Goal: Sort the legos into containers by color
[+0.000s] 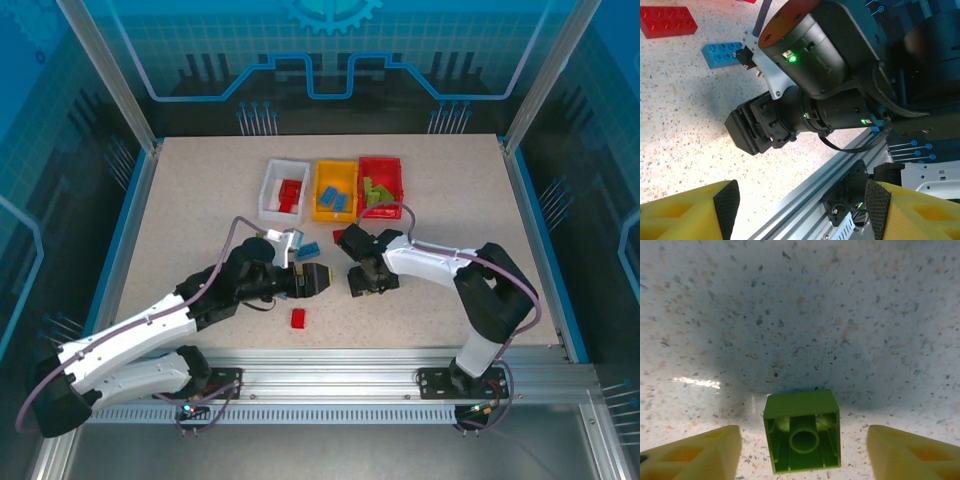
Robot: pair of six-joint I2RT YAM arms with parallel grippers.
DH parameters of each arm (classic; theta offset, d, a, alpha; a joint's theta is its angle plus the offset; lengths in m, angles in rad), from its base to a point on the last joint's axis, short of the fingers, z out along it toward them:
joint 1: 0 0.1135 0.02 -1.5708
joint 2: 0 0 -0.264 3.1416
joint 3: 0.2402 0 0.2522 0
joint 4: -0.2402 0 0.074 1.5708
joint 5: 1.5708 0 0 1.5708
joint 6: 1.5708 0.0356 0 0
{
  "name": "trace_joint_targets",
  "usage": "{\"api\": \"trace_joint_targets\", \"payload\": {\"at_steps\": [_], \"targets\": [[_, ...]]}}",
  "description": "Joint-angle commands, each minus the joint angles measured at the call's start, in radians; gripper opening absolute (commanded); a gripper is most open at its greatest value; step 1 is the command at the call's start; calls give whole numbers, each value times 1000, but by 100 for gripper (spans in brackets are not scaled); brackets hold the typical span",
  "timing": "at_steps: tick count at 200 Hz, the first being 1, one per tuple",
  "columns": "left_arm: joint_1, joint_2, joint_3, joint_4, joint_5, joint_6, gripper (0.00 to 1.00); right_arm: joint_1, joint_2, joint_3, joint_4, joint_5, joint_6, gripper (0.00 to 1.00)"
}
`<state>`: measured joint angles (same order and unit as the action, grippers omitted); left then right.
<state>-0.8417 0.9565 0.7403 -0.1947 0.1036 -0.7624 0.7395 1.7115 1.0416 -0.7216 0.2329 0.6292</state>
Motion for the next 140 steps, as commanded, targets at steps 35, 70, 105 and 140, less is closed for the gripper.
{"api": "trace_joint_targets", "payload": {"at_steps": [35,70,105,140], "targets": [[-8,-38,-37,-3,19,-45,71,12,52,7,7,24,13,43],[-8,-14,-19,20,11,-46,71,18,-57,12,-21,93,19,31],[-7,98,111,9,-57,0,72,-95,-129,133,-70,152,-49,31],[5,286,336,-37,-93,81,72,-239,-31,332,-55,157,-104,31]]}}
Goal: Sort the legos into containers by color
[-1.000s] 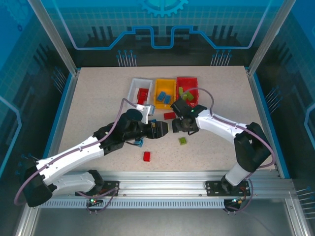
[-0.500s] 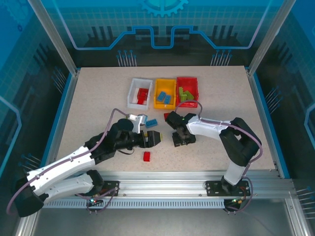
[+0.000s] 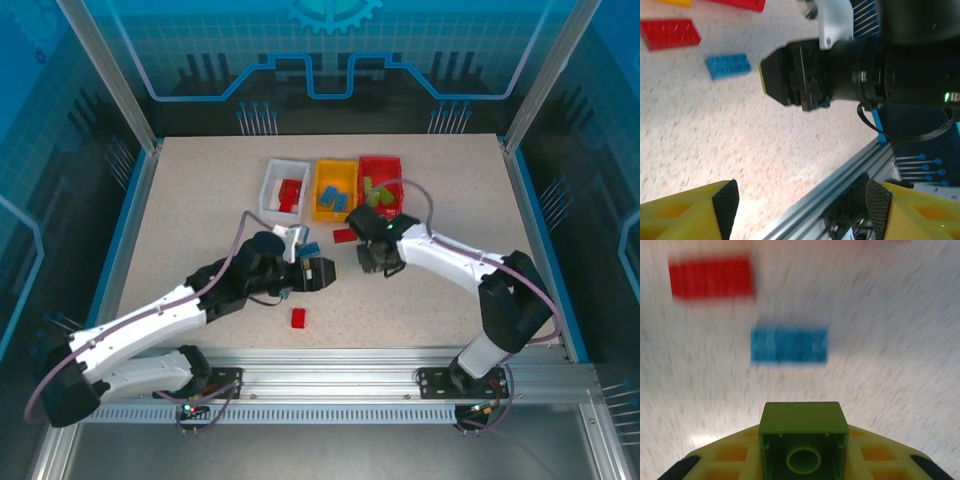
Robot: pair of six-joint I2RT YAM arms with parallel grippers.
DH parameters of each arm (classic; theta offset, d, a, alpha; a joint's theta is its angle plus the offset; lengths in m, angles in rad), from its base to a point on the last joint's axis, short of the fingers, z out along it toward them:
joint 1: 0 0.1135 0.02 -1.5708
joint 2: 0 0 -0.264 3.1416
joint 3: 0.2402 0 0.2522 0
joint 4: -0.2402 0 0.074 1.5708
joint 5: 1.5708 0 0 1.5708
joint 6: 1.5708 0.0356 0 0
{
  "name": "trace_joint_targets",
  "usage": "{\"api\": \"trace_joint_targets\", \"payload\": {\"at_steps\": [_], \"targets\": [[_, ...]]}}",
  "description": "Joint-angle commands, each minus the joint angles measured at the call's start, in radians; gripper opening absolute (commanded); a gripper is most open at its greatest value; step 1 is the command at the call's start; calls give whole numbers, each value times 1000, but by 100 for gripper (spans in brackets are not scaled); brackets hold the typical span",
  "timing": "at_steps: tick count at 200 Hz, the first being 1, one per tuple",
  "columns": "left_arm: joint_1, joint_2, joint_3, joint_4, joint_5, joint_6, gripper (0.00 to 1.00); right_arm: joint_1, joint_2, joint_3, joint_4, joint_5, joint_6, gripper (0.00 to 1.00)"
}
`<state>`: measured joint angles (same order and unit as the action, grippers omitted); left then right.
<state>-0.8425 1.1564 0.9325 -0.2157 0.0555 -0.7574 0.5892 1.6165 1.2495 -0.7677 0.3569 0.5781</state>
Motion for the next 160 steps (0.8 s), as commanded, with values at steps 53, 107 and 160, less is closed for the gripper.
{"api": "trace_joint_targets", "payload": {"at_steps": [53,107,160], "targets": [[64,285,321,2,-37,111,72,-237,369,525,-51,27,-75,30],[104,433,414,39,-21,132,72,-304,623,872,-128,-40,-48,30],[130,504,430,46,-19,124,72,-309,801,1091,-198,-96,-34,41]]}}
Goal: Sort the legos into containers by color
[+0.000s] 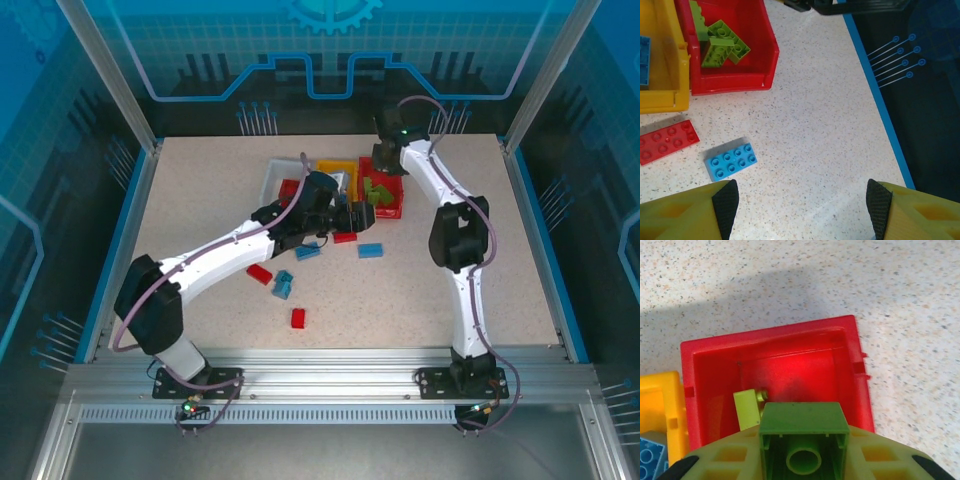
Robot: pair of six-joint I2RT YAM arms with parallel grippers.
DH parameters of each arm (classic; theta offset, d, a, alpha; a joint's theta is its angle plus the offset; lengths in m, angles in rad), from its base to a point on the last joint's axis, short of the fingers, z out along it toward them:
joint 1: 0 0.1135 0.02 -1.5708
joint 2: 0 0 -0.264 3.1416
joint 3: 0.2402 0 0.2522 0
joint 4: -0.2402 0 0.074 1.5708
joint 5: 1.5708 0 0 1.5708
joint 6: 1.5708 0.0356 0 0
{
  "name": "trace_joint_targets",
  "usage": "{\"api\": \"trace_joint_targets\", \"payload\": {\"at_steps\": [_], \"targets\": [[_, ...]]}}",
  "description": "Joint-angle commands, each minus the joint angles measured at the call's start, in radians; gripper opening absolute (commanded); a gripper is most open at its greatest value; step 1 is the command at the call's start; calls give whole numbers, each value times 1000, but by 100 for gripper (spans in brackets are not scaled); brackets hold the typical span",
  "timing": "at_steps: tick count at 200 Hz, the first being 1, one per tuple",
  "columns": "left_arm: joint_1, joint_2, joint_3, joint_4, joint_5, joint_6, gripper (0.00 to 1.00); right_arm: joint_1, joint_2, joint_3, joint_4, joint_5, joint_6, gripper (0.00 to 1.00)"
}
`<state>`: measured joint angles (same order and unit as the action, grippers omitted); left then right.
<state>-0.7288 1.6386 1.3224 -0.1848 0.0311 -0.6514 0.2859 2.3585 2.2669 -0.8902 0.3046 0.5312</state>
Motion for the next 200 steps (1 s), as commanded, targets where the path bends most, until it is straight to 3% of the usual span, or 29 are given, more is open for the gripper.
{"api": "trace_joint_targets", "payload": {"at_steps": [1,33,80,109,142,168,200], "targets": [[17,22,40,14,5,18,72,-6,61,76,-77,-44,13,42],[31,11,29,-43,-14,13,72,5,32,71,-75,-48,11,54],[85,-95,-51,-217,-106,-30,71,77,-204,-82,0,-15,-19,55],[175,-194,-165,-391,-197,-121,73,168,-485,-395,184,-32,-68,58],[316,-226,-333,-414,-127,-223,73,348,-799,-879,575,-359,-282,69],[363,-182,-368,-428,-102,-321,73,475,-887,-1075,638,-477,-309,74],[378,-131,-375,-473,-115,-438,74,590,-944,-1204,662,-427,-257,75]]}}
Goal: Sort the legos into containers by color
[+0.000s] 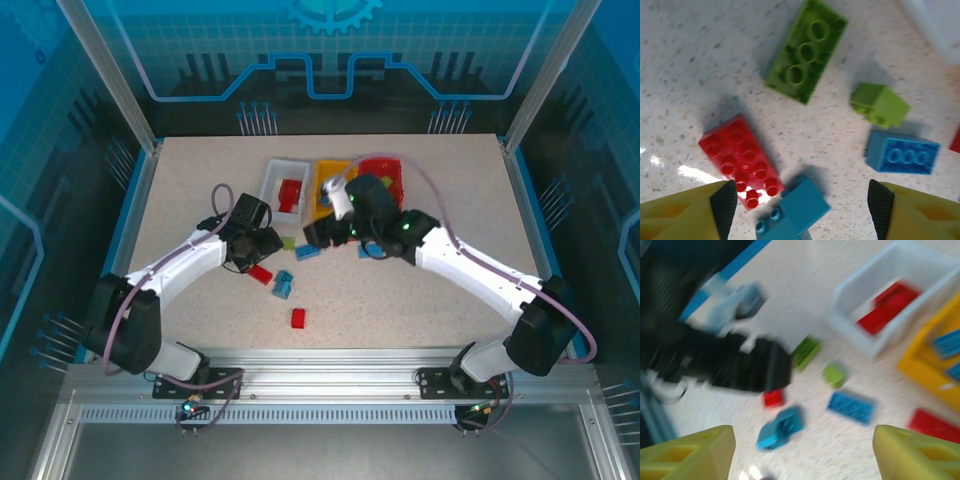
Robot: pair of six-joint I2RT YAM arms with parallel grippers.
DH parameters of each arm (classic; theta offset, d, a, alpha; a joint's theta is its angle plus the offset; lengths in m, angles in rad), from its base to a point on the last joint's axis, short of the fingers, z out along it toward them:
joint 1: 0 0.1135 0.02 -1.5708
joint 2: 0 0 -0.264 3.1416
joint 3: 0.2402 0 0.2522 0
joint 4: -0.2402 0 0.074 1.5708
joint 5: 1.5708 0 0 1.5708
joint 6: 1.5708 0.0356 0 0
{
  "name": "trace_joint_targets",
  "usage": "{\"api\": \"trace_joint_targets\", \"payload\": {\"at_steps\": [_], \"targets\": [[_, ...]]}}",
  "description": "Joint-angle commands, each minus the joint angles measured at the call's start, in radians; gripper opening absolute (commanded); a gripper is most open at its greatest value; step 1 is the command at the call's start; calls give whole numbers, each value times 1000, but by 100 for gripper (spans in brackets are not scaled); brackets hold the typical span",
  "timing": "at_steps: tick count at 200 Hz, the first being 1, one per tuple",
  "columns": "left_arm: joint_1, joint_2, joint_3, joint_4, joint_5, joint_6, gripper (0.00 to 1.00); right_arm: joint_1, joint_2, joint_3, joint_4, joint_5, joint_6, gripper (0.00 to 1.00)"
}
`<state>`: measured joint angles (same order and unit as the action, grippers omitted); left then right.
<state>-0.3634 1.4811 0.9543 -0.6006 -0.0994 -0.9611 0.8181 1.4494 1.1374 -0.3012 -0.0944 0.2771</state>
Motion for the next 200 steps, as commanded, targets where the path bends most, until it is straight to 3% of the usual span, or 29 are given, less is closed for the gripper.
{"api": "trace_joint_targets", "payload": {"at_steps": [1,35,86,151,162,169,179,200], "targets": [[13,27,-8,-57,16,-132,74,60,-36,-77,75,-24,0,75],[17,24,-79,24,30,-250,74,92,-34,-136,120,-5,62,75],[27,95,-79,58,10,-290,68,108,5,-96,109,22,77,74],[29,153,-101,100,12,-334,50,126,36,-84,118,32,101,73],[30,142,-111,107,8,-334,43,126,37,-82,117,36,103,72],[30,125,-123,119,5,-333,31,126,37,-81,116,40,103,72],[30,86,-132,123,-8,-328,22,126,30,-80,114,50,104,71],[25,-14,-103,88,-88,-260,20,125,-5,-88,106,142,130,71]]}}
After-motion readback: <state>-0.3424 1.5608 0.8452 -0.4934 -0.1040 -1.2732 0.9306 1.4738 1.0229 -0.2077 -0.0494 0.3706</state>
